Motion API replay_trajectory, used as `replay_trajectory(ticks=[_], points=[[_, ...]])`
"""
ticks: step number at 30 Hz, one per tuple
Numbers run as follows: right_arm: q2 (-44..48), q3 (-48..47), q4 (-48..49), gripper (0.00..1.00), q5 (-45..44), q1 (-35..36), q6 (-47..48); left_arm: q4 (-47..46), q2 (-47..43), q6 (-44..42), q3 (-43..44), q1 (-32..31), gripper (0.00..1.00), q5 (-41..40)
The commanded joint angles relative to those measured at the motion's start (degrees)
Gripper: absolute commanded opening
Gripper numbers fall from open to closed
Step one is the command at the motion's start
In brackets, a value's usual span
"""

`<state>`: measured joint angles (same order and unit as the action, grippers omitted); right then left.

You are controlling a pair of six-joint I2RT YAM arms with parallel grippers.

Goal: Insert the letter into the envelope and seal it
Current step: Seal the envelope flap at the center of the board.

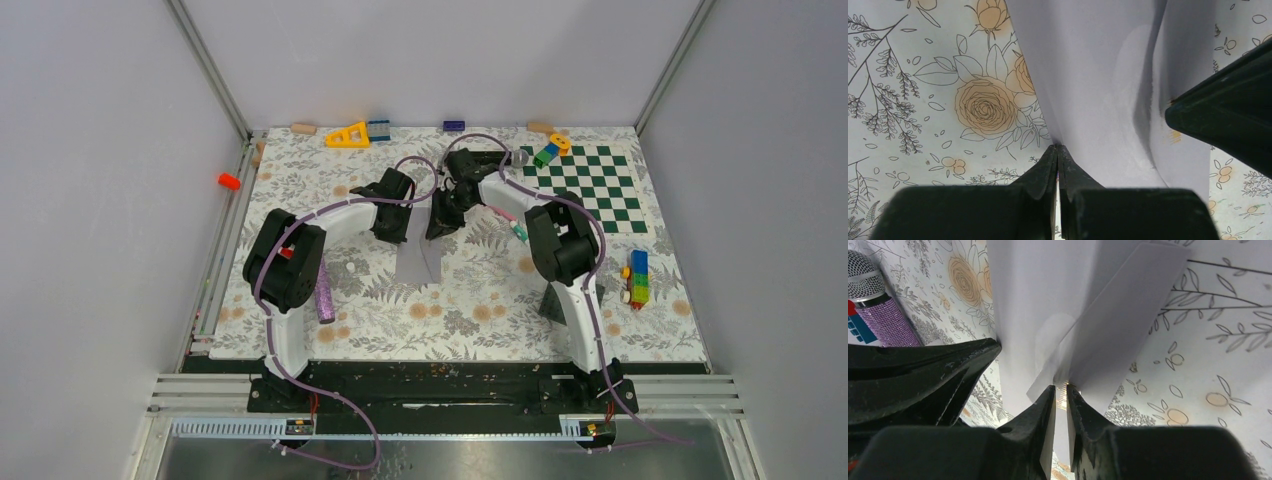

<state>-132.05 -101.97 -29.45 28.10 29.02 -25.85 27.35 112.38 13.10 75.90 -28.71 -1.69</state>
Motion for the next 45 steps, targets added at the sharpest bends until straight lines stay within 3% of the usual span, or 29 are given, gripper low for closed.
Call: replay_trajectory(ticks=[1,9,17,24,29,36,45], points=[[-1.99,-3.43,-1.82,0.19,-0.87,1.42,-0.87,0.24,2.54,0.25,-0.16,-0.47,0.0,0.64],[-2.97,-7.44,-7.23,0.0,-7.25,3.36,0.31,-0.19,1.2,0.81,-0.21,-0.31,0.0,4.0],[-2.72,-7.76,-8.9,0.0,-10.51,3.99,0.66,-2.43,-3.14,2.9,0.69,1.03,0.0,12.71],[-0.94,-5.29,-9.16,0.0,-13.24,4.12,1.92,-3.49,-4.57,4.31,-0.01,1.73,0.0,12.92],[-0.83,-4.01,-9.3,0.0,-13.65,4.29,2.03,-5.45,-5.25,6.64,-0.65,2.74,0.0,19.08],[-0.2,-3.11,-9.06,0.0,-13.9,4.18,1.14,-6.02,-1.56,10.65,3.54,2.33,0.0,24.75],[0.48,-1.65,-8.16,0.0,-12.86,4.2,-0.38,-5.48,4.42,12.45,6.19,1.29,0.0,24.43]])
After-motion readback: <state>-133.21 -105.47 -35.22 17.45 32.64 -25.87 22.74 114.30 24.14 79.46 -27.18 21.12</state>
